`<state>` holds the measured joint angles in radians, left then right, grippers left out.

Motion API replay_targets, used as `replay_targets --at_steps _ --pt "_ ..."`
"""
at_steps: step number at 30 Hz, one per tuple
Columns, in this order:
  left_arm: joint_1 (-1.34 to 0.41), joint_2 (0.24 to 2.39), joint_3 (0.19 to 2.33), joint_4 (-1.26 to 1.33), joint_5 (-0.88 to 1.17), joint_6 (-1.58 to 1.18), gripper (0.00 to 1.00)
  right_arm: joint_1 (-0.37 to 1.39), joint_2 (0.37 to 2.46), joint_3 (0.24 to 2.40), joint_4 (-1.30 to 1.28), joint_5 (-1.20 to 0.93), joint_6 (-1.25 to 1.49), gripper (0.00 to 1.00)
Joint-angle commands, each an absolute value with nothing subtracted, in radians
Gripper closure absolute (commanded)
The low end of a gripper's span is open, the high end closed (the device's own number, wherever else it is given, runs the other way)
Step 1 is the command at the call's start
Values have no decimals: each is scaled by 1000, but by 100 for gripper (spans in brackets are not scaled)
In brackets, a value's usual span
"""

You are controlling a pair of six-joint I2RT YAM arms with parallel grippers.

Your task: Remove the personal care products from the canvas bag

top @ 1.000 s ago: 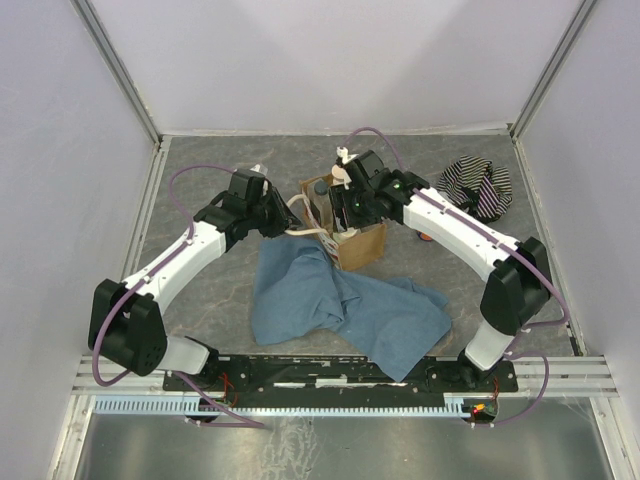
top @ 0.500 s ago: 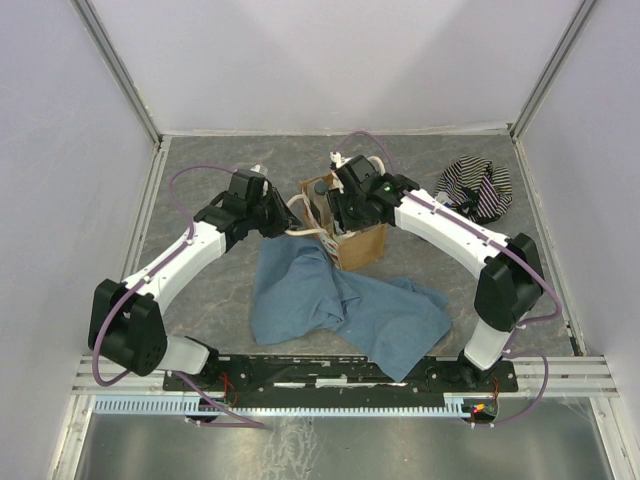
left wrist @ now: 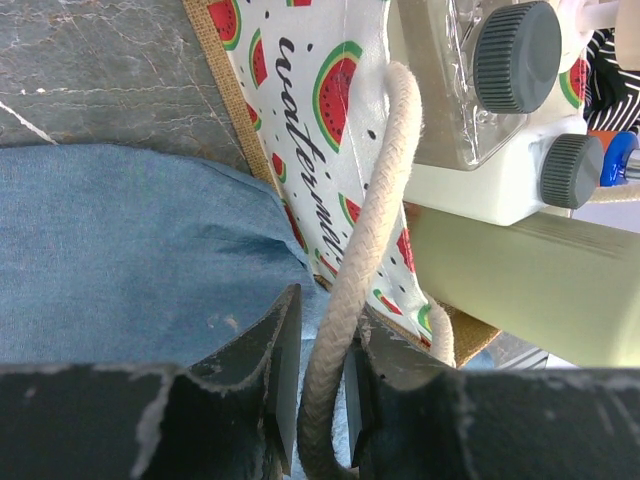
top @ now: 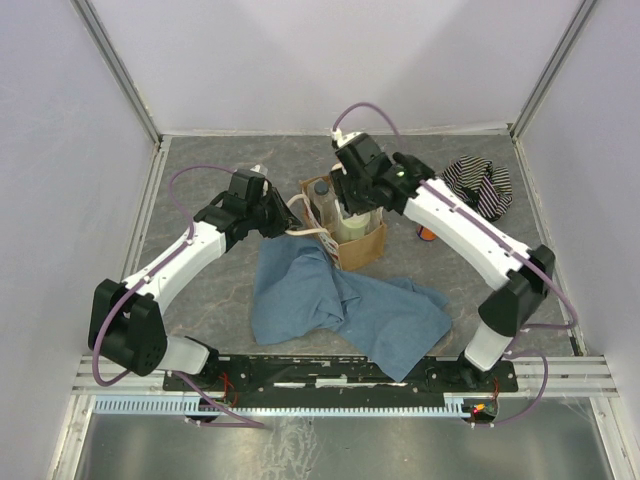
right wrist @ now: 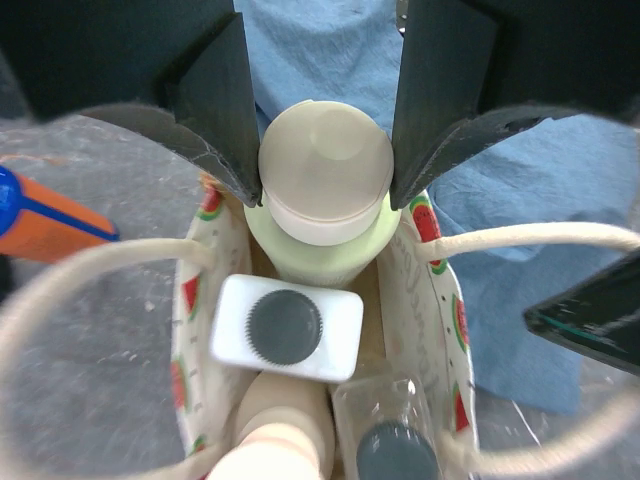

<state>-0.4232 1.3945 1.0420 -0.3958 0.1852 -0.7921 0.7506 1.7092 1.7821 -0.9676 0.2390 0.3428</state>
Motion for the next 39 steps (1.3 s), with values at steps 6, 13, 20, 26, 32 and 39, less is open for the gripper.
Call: replay_targets --at_steps 6,13,20,26,32,39 --pt "-427 1346 1037 -400 184 -808 71 701 1512 2085 -1062 434 296 51" --pt "-428 1347 1035 -397 191 -810 71 616 1475 2106 -1124 427 300 49" --pt "-428 1338 1018 -392 186 -820 71 493 1381 1847 -1061 368 351 48" --pt "-429 1352 1005 -369 212 -837 71 407 1292 1570 -929 324 417 48" --pt "-429 1340 1001 -353 223 -853 73 344 1200 1289 -697 317 437 48" --pt "-428 1333 999 -364 219 -850 73 307 1206 1183 -624 376 445 48"
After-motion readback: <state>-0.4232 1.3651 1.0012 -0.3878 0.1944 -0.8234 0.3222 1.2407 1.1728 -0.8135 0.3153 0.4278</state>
